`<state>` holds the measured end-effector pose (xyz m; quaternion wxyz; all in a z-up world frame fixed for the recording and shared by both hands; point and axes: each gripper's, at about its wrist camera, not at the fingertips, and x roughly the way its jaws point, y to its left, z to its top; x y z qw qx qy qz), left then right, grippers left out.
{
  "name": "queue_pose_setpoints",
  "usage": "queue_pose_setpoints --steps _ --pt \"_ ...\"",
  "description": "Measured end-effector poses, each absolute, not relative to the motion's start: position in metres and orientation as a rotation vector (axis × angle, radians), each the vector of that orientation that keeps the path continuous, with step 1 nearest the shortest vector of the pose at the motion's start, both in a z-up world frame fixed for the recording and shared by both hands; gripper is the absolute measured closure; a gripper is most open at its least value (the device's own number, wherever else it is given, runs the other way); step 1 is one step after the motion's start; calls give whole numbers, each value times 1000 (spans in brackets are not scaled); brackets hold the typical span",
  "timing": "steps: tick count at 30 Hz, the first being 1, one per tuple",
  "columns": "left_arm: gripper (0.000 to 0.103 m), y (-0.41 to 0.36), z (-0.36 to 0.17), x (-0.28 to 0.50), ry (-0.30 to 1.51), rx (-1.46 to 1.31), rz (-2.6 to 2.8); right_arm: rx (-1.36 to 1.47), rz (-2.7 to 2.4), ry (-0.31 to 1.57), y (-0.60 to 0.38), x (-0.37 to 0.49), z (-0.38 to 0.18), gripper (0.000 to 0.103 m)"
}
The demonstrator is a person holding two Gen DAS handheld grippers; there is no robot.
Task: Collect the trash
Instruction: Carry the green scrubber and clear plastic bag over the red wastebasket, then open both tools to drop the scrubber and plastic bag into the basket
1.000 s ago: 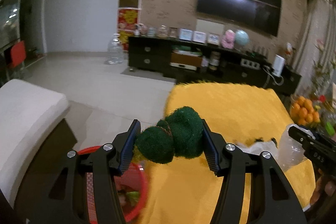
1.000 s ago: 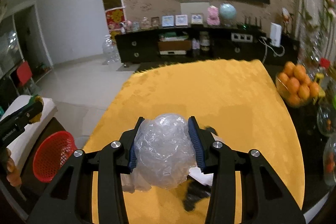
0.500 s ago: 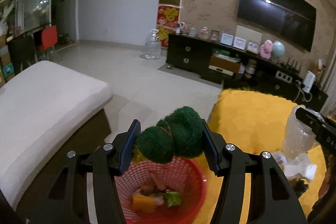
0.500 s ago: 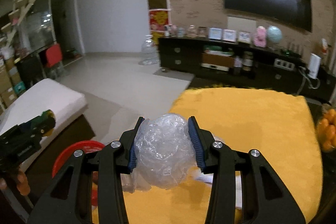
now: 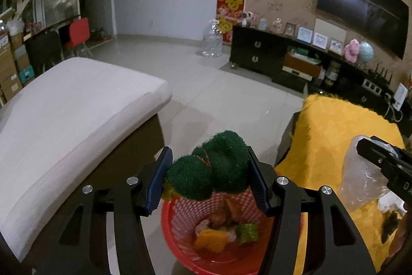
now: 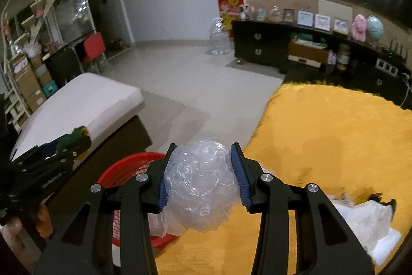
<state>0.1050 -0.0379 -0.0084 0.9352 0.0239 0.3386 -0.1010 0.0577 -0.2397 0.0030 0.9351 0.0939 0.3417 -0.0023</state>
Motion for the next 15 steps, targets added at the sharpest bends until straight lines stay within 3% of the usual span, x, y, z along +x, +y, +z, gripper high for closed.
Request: queue_pose_setpoints --steps 15 --pt "48 -28 -51 120 850 107 -156 240 81 798 -207 93 -30 61"
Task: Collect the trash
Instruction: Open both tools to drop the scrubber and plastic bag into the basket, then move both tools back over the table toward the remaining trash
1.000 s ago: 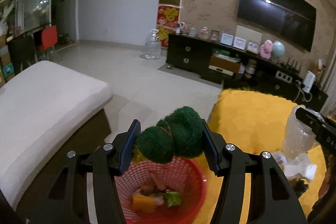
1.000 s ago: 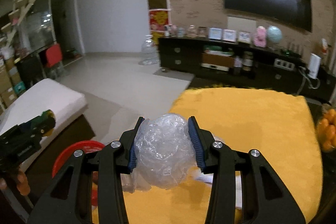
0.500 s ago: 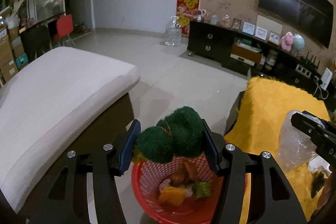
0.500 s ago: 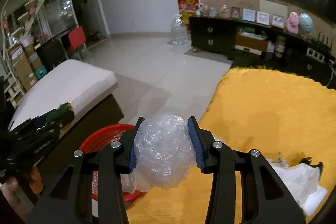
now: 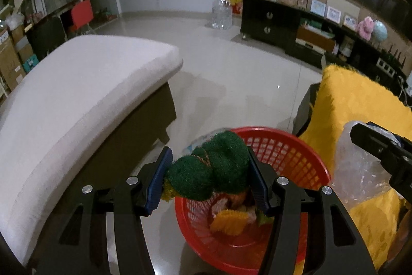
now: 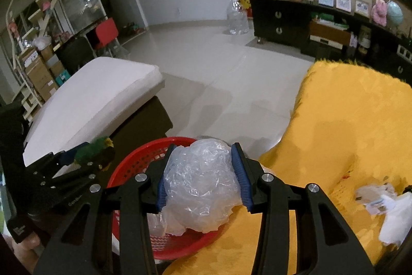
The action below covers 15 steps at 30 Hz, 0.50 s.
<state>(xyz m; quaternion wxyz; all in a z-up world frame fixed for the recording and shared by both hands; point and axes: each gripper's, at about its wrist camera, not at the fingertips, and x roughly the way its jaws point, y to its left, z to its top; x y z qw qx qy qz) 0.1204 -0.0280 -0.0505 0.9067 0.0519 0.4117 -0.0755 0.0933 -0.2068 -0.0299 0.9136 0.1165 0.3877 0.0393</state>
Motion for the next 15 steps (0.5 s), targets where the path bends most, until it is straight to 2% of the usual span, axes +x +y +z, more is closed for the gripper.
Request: queue_pose_setpoints --steps 4,8,10,15 --pt "47 -28 -54 120 866 108 -164 246 96 817 -203 96 -37 59" --pt "44 -27 -57 120 887 104 -187 277 103 815 -204 94 -38 42" --pt "42 -28 -57 121 890 94 -201 290 97 808 -208 93 -35 38" --pt "32 -31 -51 116 865 83 -232 317 72 789 -220 89 -28 38"
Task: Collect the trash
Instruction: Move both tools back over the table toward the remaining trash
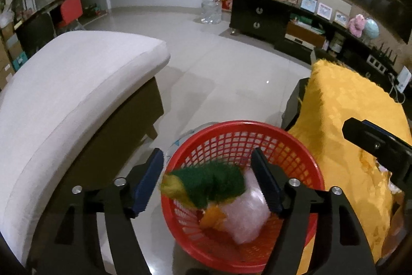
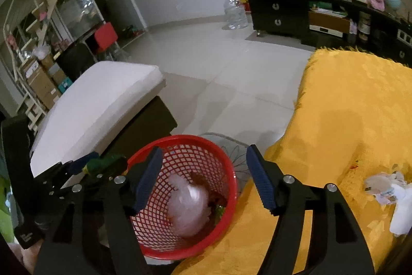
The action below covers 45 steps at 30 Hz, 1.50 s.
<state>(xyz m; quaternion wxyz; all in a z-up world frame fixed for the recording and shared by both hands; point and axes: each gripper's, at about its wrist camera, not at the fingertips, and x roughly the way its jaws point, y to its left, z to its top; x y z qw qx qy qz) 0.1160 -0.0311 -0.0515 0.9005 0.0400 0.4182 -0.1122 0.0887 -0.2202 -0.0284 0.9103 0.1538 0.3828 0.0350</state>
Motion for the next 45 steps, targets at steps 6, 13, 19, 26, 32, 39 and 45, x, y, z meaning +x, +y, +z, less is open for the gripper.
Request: queue_pose_setpoints --steps 6,13,19,26,32,39,45 --pt "23 -37 -44 111 838 76 -257 330 33 755 -237 79 -18 38" --pt "21 -36 -38 109 812 50 -253 298 -30 715 -251 64 -8 32" --pt "21 -43 -35 107 798 57 -273 243 -72 701 -256 49 -4 31" --pt "21 -62 -28 98 780 71 -315 242 -153 682 -290 22 3 31" --pt "21 -88 -23 88 768 88 -368 260 -257 656 -331 -15 9 30" --pt "21 -129 -22 69 744 143 -438 276 -380 642 -373 -57 7 30" --pt "21 -160 -23 54 735 191 -485 329 -451 650 -400 -88 -1 30"
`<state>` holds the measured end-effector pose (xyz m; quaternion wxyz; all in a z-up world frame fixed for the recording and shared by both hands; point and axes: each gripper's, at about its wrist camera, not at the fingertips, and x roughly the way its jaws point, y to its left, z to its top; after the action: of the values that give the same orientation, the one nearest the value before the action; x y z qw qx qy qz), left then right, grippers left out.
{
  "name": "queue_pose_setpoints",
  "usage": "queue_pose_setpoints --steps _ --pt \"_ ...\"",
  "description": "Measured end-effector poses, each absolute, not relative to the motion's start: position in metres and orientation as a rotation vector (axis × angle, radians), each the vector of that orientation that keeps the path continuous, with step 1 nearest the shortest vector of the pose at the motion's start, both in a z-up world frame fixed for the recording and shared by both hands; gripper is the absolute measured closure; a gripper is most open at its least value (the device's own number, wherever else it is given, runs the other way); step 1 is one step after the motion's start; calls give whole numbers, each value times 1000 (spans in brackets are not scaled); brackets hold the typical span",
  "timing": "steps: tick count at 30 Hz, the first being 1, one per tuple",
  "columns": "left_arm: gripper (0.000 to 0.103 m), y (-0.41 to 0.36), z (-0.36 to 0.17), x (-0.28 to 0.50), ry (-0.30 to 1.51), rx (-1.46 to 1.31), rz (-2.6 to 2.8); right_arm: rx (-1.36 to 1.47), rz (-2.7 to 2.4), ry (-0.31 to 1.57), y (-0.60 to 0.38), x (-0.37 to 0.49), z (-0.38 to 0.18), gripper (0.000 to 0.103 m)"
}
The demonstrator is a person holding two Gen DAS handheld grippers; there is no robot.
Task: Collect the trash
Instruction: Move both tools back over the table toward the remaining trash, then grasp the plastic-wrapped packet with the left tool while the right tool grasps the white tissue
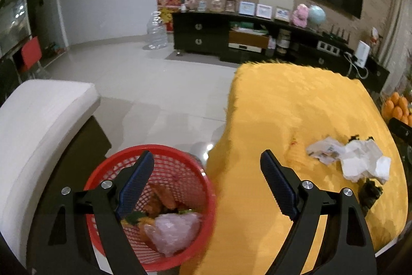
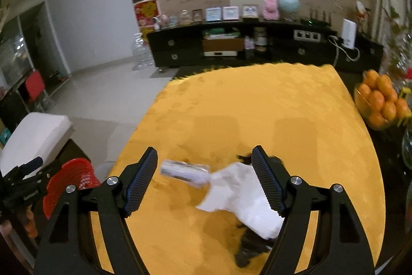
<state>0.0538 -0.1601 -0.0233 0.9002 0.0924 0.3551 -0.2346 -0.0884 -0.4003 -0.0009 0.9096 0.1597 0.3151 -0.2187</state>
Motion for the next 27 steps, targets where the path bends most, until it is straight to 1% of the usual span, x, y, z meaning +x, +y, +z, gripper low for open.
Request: queue_pose_setpoints --steps 11,17,27 --pt "21 -216 -30 26 739 254 -615 391 -498 652 -421 -115 -5 30" --pt "21 -252 -34 15 702 372 -639 415 -504 647 -429 -123 -5 30" --pt "21 -311 -47 34 779 410 -745 458 -514 651 -441 -130 -9 30"
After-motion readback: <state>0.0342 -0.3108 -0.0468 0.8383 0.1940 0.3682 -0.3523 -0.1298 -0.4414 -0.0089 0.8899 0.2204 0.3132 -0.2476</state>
